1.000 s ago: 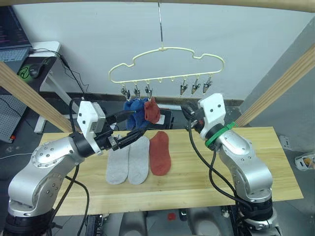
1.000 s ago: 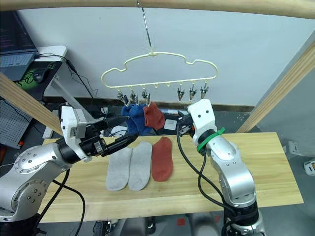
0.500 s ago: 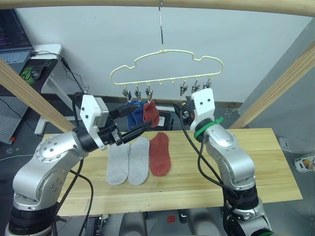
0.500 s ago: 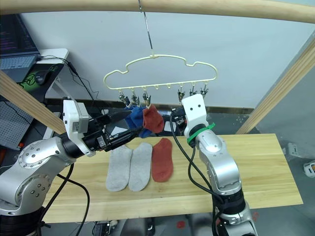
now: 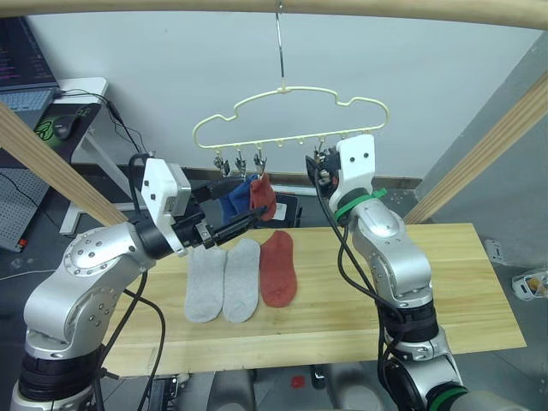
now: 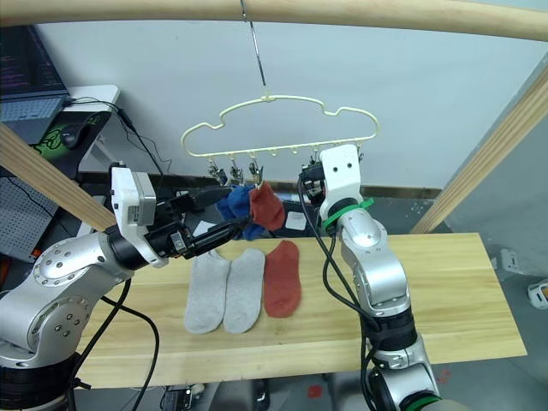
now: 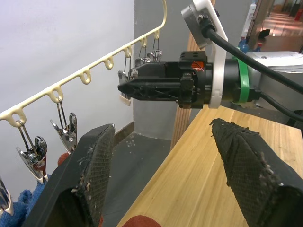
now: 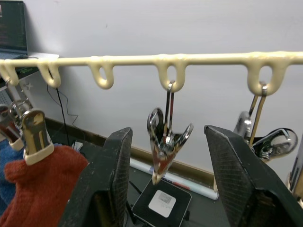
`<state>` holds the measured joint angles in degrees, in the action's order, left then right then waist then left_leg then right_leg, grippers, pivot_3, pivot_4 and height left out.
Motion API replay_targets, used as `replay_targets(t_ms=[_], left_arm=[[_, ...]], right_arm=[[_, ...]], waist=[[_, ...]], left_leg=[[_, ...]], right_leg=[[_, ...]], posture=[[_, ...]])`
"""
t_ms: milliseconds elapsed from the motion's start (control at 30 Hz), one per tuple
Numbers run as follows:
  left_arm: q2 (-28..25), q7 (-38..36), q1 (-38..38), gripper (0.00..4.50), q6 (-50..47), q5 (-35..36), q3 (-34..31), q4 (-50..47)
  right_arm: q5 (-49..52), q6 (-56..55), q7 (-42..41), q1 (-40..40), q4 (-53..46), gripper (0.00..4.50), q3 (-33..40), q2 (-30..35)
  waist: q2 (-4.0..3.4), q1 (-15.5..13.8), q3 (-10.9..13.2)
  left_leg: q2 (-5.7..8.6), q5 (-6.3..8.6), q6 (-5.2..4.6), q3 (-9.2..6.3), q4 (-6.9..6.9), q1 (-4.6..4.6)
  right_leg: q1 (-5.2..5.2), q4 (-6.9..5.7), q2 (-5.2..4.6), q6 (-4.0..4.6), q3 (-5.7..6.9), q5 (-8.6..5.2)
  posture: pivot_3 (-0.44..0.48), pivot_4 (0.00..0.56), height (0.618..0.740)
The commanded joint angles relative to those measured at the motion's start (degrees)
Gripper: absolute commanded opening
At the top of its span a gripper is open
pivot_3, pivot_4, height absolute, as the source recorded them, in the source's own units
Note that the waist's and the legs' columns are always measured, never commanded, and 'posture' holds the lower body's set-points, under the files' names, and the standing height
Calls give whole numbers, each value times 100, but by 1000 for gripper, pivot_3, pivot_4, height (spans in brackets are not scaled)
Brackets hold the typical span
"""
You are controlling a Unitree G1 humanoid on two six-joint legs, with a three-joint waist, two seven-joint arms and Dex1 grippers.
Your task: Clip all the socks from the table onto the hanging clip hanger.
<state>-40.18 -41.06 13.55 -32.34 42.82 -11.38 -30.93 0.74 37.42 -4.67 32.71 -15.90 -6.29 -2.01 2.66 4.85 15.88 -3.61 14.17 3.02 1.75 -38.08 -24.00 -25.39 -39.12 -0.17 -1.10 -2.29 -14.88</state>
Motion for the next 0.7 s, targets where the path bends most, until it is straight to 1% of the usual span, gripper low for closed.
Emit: replay_targets(t_ms=[33, 367, 700], left_arm=[[24, -54, 46, 3495, 12, 73, 24, -74], [11, -87, 103, 3495, -17, 56, 53, -32], [14, -58, 100, 3495, -53, 34, 55, -51]], right_arm=[[99, -117, 85, 155, -133, 2506, 69, -149], [164, -99, 201, 219, -17, 2506, 41, -550], [283, -299, 152, 366, 251, 2506, 108, -652]], waist=[[0, 1, 0], [-1, 0, -1], [0, -2, -21]], left_leg=[[0, 0, 0, 0, 0, 0], [-1, 0, 0, 0, -1, 0], [-1, -1, -1, -1, -2, 0]], right_leg=[[0, 0, 0, 0, 0, 0], [0, -2, 0, 3, 1, 2], [0, -3, 0, 5, 2, 3]], posture=[[-119, 216, 740], [-118, 212, 740], [-109, 209, 740]])
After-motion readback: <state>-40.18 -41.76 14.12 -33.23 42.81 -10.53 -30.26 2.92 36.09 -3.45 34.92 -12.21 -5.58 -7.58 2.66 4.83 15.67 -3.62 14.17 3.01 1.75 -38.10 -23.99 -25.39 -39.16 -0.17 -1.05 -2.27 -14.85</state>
